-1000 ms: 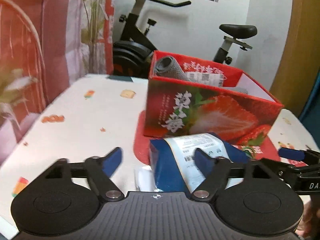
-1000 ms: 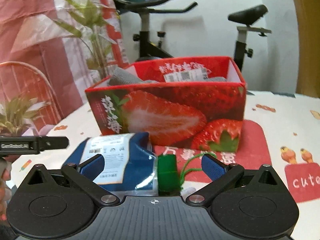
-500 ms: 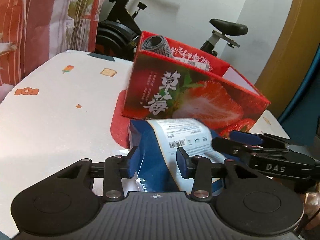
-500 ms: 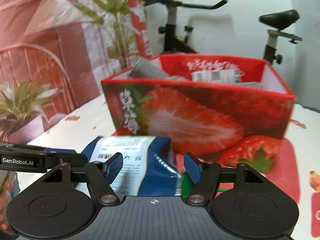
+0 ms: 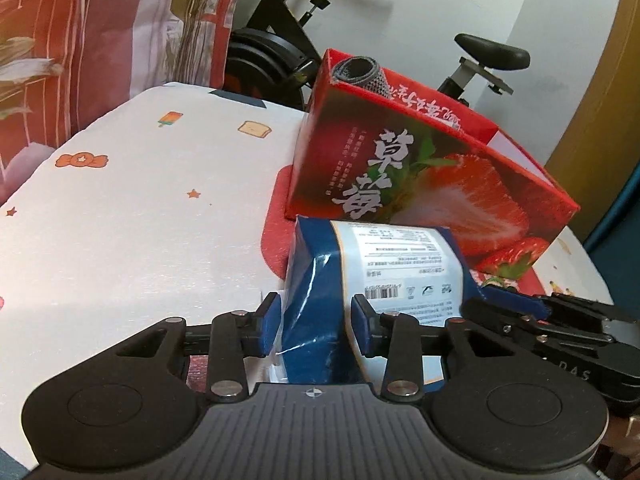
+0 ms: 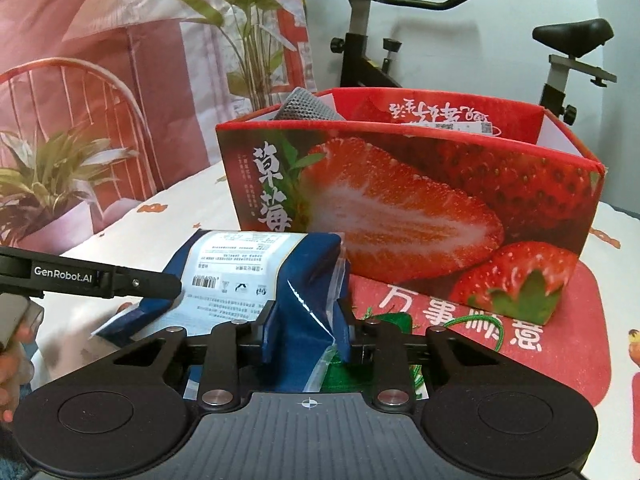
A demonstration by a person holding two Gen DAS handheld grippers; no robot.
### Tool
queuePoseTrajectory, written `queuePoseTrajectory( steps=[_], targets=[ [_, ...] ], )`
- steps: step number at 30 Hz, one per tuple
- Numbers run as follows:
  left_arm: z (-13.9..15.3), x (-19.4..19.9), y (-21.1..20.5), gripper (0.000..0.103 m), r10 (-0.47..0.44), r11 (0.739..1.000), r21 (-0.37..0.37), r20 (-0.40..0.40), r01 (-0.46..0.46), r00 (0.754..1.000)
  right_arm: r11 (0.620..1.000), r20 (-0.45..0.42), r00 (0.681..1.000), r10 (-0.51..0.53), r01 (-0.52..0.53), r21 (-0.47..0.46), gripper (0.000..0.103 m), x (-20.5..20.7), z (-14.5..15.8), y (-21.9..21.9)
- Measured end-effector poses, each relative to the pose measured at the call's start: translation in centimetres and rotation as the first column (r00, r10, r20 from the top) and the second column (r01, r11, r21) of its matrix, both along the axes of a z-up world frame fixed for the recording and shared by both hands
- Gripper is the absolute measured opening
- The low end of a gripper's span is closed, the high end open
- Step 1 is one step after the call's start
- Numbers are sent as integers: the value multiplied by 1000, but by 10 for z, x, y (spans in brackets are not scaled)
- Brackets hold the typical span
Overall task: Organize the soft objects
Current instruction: 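Lift the blue-and-white packet with both tools over the red box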
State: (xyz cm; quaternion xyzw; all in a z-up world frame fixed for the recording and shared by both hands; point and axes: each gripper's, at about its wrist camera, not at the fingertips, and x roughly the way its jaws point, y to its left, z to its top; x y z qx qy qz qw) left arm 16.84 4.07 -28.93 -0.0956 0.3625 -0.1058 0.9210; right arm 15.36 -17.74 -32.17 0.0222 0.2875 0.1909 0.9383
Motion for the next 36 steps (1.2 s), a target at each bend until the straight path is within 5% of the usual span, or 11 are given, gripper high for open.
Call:
queuePoseTrajectory(
  steps=[5, 23, 28, 31, 33, 36],
  targets=[
    [-4, 1, -3, 41, -12, 999, 31, -12, 13, 1000, 1000, -2, 1000, 4, -4, -5, 27, 0, -2, 0],
    [-13, -1, -1, 41, -39, 999, -32, -15, 38, 999, 1000, -8, 1000, -2, 2, 18, 28, 0, -8, -3],
    [-8, -3, -2, 34, -54, 998, -30, 4, 54, 999, 1000, -31, 1000, -4, 4, 15, 28, 4, -6, -3],
    [-7, -4, -3, 33, -65, 997, -39, 5, 65, 998, 1000, -63, 998, 16, -15, 11, 37, 10, -2, 0],
    [-6, -4, -4, 33, -74, 996, -41, 4, 74, 997, 999, -75, 996, 52, -52, 5, 52, 13, 0, 4],
    [-6, -5, -5, 33, -81, 996, -37, 2, 81, 997, 995, -71, 995, 70, -75, -60, 48, 16, 0, 14]
  ],
)
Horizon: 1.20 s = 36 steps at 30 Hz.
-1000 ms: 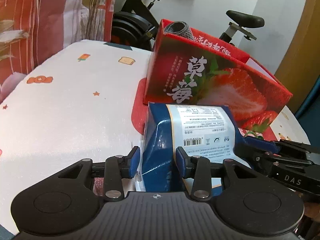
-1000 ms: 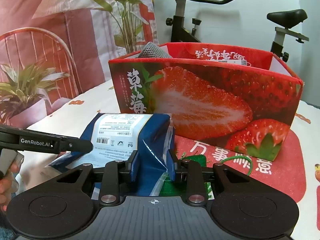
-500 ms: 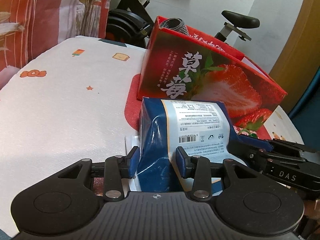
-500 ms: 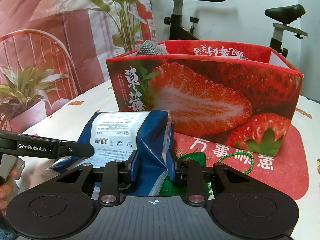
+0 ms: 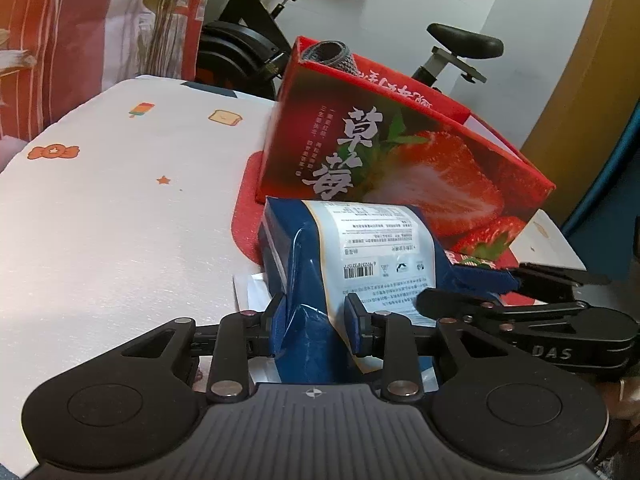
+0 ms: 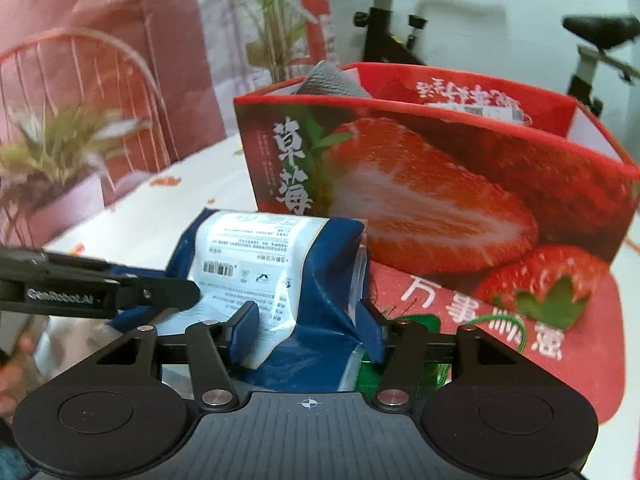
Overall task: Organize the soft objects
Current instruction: 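Lift the blue-and-white packet with both tools over the red box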
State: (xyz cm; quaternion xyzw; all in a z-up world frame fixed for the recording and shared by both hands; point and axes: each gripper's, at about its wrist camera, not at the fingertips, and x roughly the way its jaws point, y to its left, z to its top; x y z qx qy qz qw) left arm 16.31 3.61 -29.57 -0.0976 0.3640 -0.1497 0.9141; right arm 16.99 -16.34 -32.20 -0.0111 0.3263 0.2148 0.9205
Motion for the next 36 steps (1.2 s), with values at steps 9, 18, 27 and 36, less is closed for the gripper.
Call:
queuePoseTrajectory(
  steps=[9, 18, 27, 36],
  targets=[
    [13, -7, 3, 33, -11, 999, -43, 52, 13, 999, 1000, 73, 997, -19, 20, -11, 11, -18, 18, 4],
    [31, -19, 3, 32, -22, 996, -79, 113, 31, 993, 1000, 160, 987, -27, 27, 3, 11, -40, 39, 0],
    [63, -24, 1, 33, -53, 992, -99, 198, 73, 979, 998, 242, 969, -54, 45, 45, 11, -50, 69, -11],
    [112, 7, -10, 33, -104, 986, -93, 287, 136, 952, 996, 310, 948, -72, 49, 80, 11, -24, 121, -30]
  ],
)
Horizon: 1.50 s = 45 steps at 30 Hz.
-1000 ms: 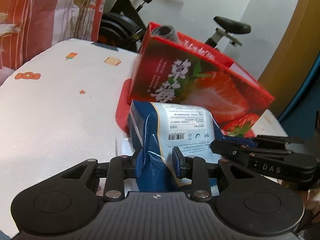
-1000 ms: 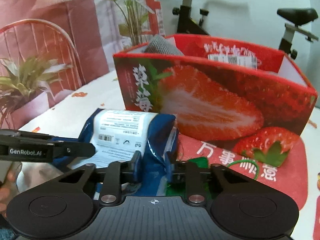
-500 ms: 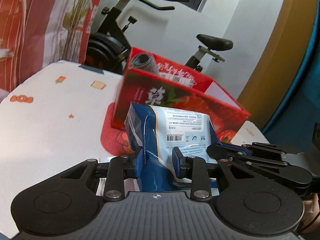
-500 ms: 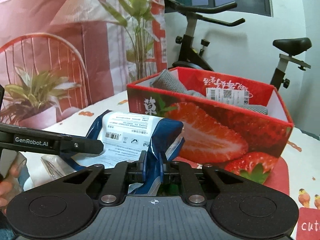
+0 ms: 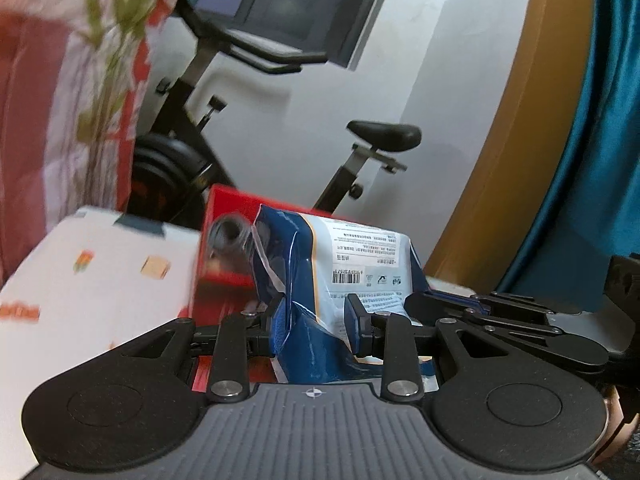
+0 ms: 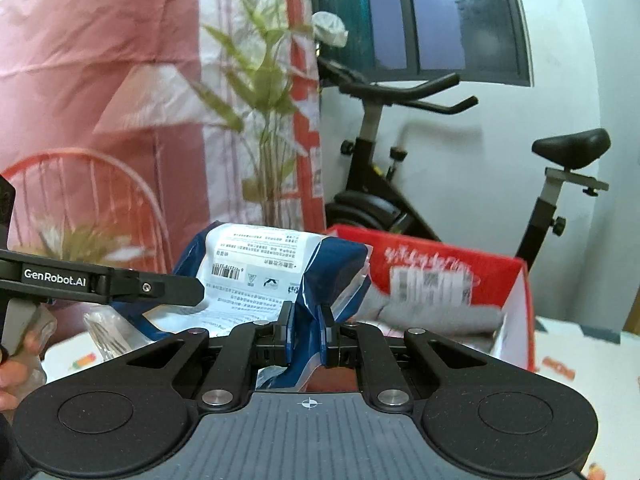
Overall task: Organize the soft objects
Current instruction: 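Lift the blue-and-white packet with both tools over the red box, then open both tools to release the packet into the box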
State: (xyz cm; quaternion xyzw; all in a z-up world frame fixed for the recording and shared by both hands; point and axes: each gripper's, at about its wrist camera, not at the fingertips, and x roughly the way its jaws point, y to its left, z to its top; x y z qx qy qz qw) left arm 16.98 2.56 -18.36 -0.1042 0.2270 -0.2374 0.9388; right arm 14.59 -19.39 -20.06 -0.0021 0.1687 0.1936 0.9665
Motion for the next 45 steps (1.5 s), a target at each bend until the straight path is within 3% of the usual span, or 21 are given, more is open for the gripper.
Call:
queuePoseTrajectory(
  steps=[5, 12, 15, 18, 22, 26, 32, 35, 36, 40, 44, 45],
  targets=[
    [16, 39, -13, 33, -24, 1000, -7, 5, 24, 1000, 1000, -6, 1000, -18, 18, -18, 10, 35, 19, -14],
    [23, 109, -35, 33, -48, 998, 48, -26, 49, 999, 995, -47, 996, -78, 74, -70, 10, 109, 29, -25],
    [12, 140, -38, 33, -54, 996, 67, -113, 62, 992, 993, -117, 987, -110, 104, -56, 10, 147, 21, -30],
    [-6, 162, -44, 33, -56, 990, 114, -226, 84, 973, 994, -257, 960, -108, 102, -37, 10, 182, -2, -35],
    [-22, 186, -44, 33, -49, 979, 174, -292, 104, 955, 994, -341, 935, -98, 78, -72, 10, 209, -24, -32],
    [-31, 215, -42, 31, -3, 974, 212, -330, 77, 944, 994, -392, 914, -100, 72, -85, 10, 228, -38, -25],
    [-34, 230, -56, 30, 28, 958, 281, -303, 61, 953, 986, -446, 881, -159, 120, -115, 10, 244, -47, -20],
    [-34, 231, -62, 31, 37, 950, 308, -276, 51, 961, 979, -475, 857, -202, 166, -117, 15, 246, -49, -25],
    [-33, 229, -62, 31, 34, 950, 307, -265, 51, 964, 976, -472, 855, -216, 181, -117, 21, 244, -48, -27],
    [-21, 214, -59, 32, 29, 951, 306, -219, 41, 975, 962, -418, 868, -269, 226, -151, 29, 232, -40, -28],
    [-4, 193, -56, 35, 45, 949, 316, -149, 4, 988, 958, -361, 889, -282, 240, -157, 52, 211, -28, -28],
    [2, 187, -56, 43, 48, 949, 315, -133, -4, 990, 957, -349, 893, -284, 244, -155, 59, 205, -25, -29]
  ],
)
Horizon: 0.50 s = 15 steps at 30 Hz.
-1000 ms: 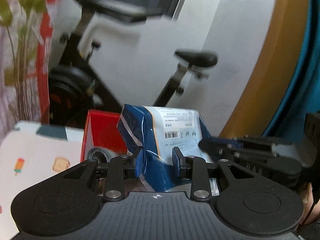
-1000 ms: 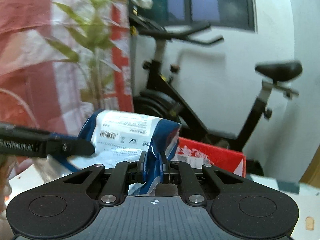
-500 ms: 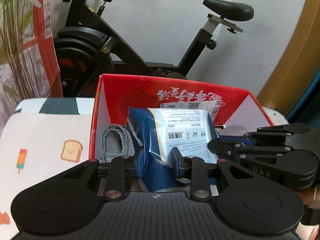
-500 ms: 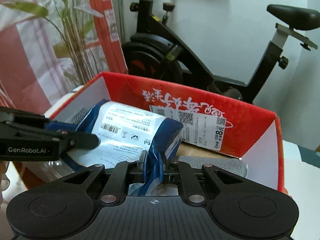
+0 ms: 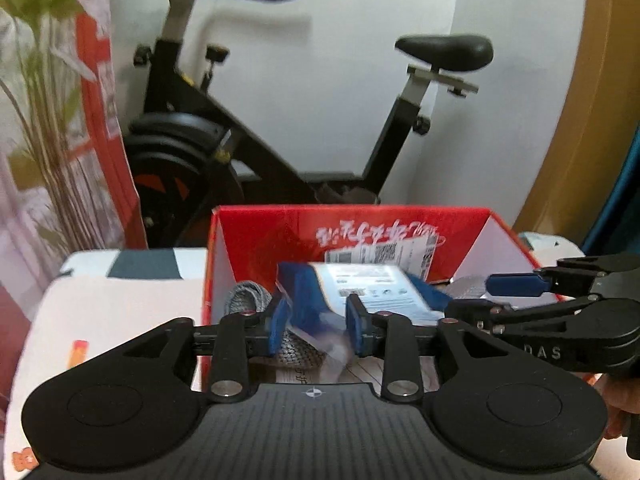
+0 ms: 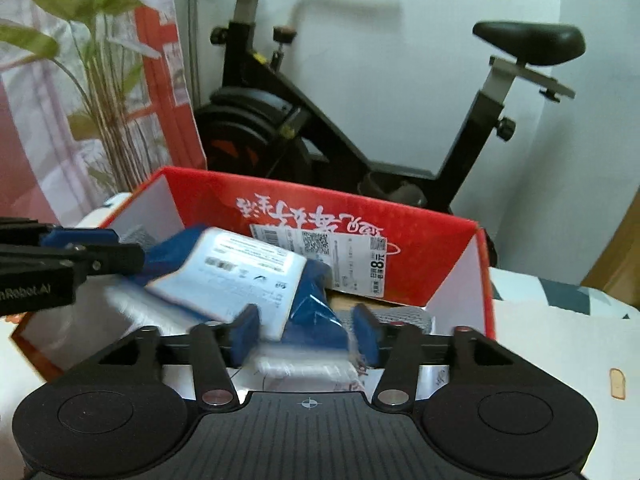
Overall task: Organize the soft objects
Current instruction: 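Open both tools to release the packet into the box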
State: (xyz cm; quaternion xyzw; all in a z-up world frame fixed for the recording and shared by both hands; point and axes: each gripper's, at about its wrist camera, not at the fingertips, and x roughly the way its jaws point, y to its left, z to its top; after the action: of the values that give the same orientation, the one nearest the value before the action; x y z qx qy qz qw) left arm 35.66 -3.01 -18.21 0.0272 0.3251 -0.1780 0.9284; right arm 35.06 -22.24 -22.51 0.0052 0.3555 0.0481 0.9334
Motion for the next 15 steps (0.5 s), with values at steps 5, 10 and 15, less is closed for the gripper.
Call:
queuePoseTrajectory(
  steps=[5, 10, 15],
  targets=[
    [21, -41, 0, 80, 1, 1000, 6, 103, -1, 995, 999, 84, 996, 2, -5, 41, 91, -39, 16, -3],
    [27, -81, 6, 103, -12, 1000, -1, 156, 12, 988, 996, 174, 985, -3, -13, 91, 103, -80, 25, -5],
    [19, -115, 17, 103, 6, 1000, 3, 150, -6, 989, 994, 219, 976, -8, -16, 108, 103, -115, 23, -6]
  ],
)
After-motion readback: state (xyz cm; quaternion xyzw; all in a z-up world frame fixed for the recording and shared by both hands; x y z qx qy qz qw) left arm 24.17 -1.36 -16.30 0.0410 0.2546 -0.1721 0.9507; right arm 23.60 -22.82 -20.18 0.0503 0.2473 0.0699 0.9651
